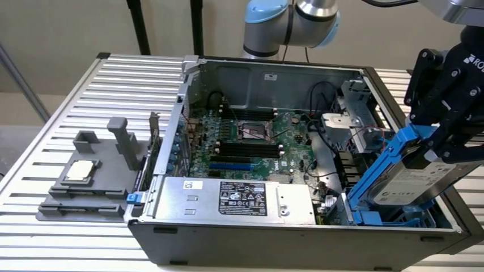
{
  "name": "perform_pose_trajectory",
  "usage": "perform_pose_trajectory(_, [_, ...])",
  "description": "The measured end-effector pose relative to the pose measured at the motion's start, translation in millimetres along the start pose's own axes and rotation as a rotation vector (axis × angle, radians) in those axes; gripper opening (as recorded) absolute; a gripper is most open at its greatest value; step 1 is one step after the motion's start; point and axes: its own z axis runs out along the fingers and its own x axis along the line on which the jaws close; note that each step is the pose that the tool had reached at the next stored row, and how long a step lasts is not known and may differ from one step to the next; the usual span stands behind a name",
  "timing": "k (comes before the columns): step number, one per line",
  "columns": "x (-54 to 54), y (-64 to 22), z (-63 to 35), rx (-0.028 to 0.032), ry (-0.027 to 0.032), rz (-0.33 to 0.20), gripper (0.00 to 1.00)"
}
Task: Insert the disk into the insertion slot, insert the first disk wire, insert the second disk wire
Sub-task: 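Insert the disk into the insertion slot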
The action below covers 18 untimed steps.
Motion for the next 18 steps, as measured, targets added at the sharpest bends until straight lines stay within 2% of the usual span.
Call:
perform_pose_trajectory(12, [-3.1,0.0,0.8,0.0000,-0.0014,0.000,0.33])
perform_pose_trajectory(18, [-4.2,-0.1,1.7,0.0000,-0.0040,0.000,0.33])
